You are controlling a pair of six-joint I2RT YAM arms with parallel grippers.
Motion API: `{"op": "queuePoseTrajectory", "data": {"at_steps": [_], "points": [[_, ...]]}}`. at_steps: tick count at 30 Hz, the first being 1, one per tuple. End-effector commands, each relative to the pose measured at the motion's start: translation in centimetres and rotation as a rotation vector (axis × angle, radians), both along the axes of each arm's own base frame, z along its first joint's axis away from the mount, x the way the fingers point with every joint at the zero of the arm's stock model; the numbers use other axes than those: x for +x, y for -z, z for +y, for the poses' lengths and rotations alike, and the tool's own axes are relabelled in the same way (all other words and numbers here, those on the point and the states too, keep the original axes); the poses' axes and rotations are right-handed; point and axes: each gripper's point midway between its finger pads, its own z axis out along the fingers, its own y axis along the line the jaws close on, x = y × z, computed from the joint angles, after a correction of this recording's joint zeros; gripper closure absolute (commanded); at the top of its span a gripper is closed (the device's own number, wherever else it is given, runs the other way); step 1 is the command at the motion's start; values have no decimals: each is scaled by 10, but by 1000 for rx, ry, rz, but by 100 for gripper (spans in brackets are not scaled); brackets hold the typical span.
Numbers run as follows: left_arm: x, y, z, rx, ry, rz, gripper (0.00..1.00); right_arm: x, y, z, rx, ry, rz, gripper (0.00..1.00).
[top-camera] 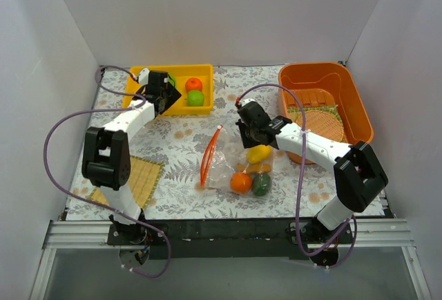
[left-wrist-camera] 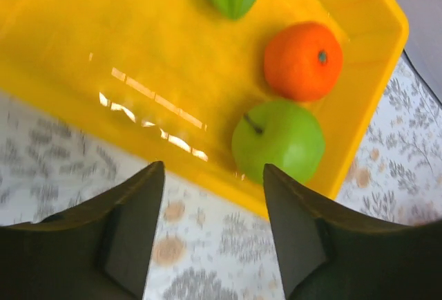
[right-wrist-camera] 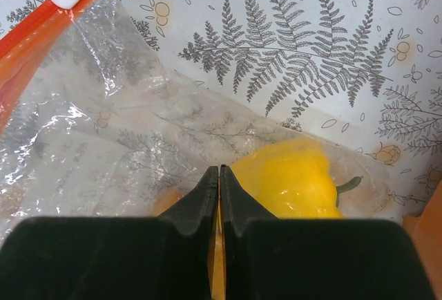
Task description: Open the zip-top bag and remove the fake food
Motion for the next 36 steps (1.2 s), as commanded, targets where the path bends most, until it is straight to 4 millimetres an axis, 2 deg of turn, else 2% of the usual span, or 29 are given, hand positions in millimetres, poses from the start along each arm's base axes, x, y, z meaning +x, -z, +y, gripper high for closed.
{"op": "queuePoseTrajectory", "data": {"at_steps": [1, 2, 3, 4, 5, 6, 7, 8, 9, 10, 11, 12, 13, 15, 16, 19, 22, 25, 28, 29, 32, 33, 36], "points": [[-66, -43, -34, -88, 64, -40, 49, 5, -35, -10, 23, 34, -83, 89], [-89, -24, -39, -89, 85, 2, 52, 3, -38, -13, 27, 42, -85, 89], [-104, -22, -53, -99, 106, 9, 54, -3, -43, -18, 38, 50, -88, 88], [-120, -32, -62, -120, 133, -17, 58, -6, -45, -20, 44, 55, -90, 87], [-136, -18, -66, -125, 155, 12, 61, -10, -46, -22, 59, 65, -88, 86], [-149, -13, -73, -136, 177, 27, 63, -14, -56, -24, 89, 67, -101, 84], [-164, -12, -89, -166, 209, 34, 65, -23, -50, -28, 89, 70, -86, 83], [-180, -4, -93, -182, 230, 48, 68, -28, -51, -29, 105, 82, -78, 82], [-190, -1, -102, -210, 259, 59, 70, -35, -56, -30, 133, 81, -81, 81], [-205, 0, -119, -243, 298, 67, 70, -44, -51, -30, 135, 71, -66, 80], [-213, -1, -126, -262, 323, 61, 71, -52, -54, -29, 154, 63, -67, 80], [-228, 6, -137, -272, 362, 82, 71, -58, -52, -28, 164, 77, -55, 80], [-235, 8, -144, -289, 381, 89, 71, -72, -47, -23, 158, 49, -44, 80], [-250, 14, -154, -318, 427, 115, 71, -87, -45, -17, 173, 59, -39, 79], [-254, 16, -157, -331, 441, 119, 71, -102, -42, -8, 177, 27, -25, 79], [-269, 21, -169, -392, 498, 136, 71, -125, -31, 0, 177, 26, -3, 79], [-282, 25, -178, -399, 540, 147, 70, -139, -16, -2, 158, 51, 13, 79], [-290, 24, -182, -387, 578, 144, 69, -147, -2, -10, 121, 69, 24, 79], [-293, 23, -169, -336, 558, 143, 68, -151, -1, -17, 118, 94, 18, 79], [-291, 19, -157, -301, 523, 130, 67, -151, -5, -18, 135, 93, 11, 79], [-293, 7, -148, -267, 535, 99, 67, -152, -6, -22, 147, 96, 2, 80], [-292, 3, -149, -263, 543, 95, 67, -152, -5, -23, 144, 98, 2, 80], [-292, 7, -154, -239, 578, 118, 68, -153, 1, -27, 127, 111, 8, 80]]}}
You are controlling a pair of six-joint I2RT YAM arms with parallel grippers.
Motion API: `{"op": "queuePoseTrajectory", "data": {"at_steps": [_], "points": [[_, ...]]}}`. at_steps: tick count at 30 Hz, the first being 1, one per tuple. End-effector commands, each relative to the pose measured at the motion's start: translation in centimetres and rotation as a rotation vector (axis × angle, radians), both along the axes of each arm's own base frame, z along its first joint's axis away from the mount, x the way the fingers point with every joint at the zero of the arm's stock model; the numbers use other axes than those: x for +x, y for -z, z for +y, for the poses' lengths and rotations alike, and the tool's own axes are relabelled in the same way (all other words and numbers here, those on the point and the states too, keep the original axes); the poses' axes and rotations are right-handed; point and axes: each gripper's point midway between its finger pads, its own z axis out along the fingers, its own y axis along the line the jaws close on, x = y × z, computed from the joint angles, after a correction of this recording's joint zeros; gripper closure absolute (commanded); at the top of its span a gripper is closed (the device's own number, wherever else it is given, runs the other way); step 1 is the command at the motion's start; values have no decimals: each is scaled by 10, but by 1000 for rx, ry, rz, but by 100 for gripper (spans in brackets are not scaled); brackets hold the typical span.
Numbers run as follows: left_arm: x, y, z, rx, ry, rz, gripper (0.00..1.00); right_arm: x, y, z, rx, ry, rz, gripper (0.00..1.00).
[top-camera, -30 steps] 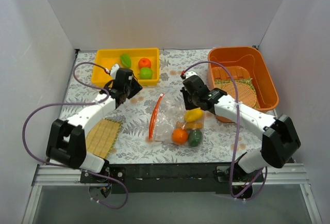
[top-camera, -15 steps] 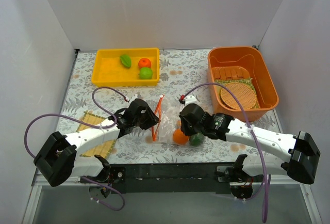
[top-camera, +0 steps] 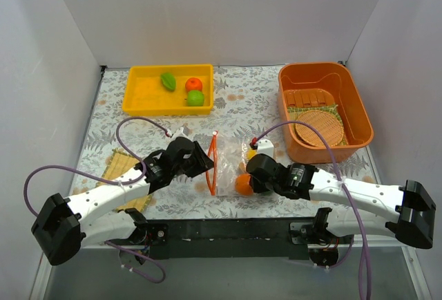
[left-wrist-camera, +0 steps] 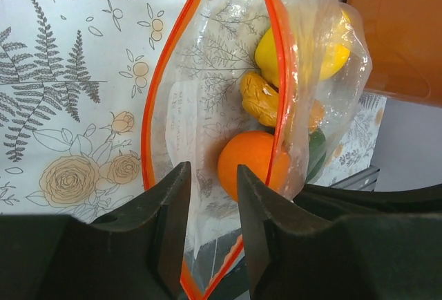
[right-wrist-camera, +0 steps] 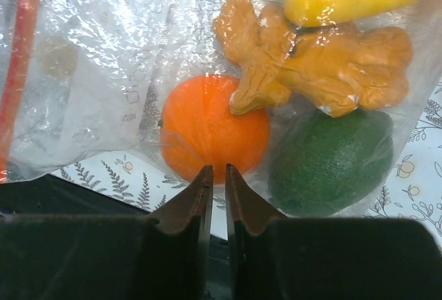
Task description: Open the zip-top bag and remove the fake food
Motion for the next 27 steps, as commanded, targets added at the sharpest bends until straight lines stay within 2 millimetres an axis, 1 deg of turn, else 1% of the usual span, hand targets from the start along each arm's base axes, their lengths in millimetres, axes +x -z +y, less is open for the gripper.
{"op": "queuePoseTrajectory", "data": {"at_steps": [1, 2, 3, 4, 5, 6, 7, 8, 10, 11, 15, 19, 20, 22, 24, 25, 27], "points": [[2, 0, -2, 61, 45, -7, 69, 2, 5, -9, -17, 51, -13, 80], [4, 1, -7, 58, 63, -14, 69, 3, 7, -11, -23, 59, -17, 80], [3, 9, -14, 64, 94, 18, 69, 4, 7, -13, -25, 66, -19, 80], [4, 14, -17, 66, 103, 26, 68, 4, 8, -15, -33, 72, -21, 80], [7, 13, -24, 52, 115, 21, 69, 6, 8, -18, -41, 85, -30, 80], [8, 24, -27, 68, 121, 39, 69, 6, 8, -20, -46, 91, -30, 80], [3, 24, -34, 40, 158, 57, 69, 7, 8, -21, -46, 100, -36, 80], [6, 22, -39, 18, 161, 48, 69, 6, 12, -25, -55, 104, -37, 81], [5, 24, -46, 3, 181, 60, 67, 5, 15, -26, -54, 107, -34, 81], [6, 23, -49, -11, 185, 56, 66, 4, 20, -27, -58, 104, -26, 81], [2, 24, -55, -44, 216, 65, 62, 3, 31, -21, -62, 95, -12, 81], [-10, 29, -58, -65, 251, 80, 53, 6, 37, -13, -70, 85, -8, 81], [-15, 33, -60, -69, 268, 85, 47, 8, 37, -12, -71, 78, -10, 81], [-20, 36, -61, -71, 284, 96, 44, 13, 35, -4, -55, 71, -18, 81], [-30, 42, -62, -69, 311, 116, 37, 16, 34, 1, -50, 54, -17, 81], [-29, 39, -66, -90, 319, 96, 35, 18, 35, 5, -51, 47, -14, 81], [-34, 41, -66, -89, 332, 100, 30, 20, 32, 10, -49, 39, -18, 81]]}}
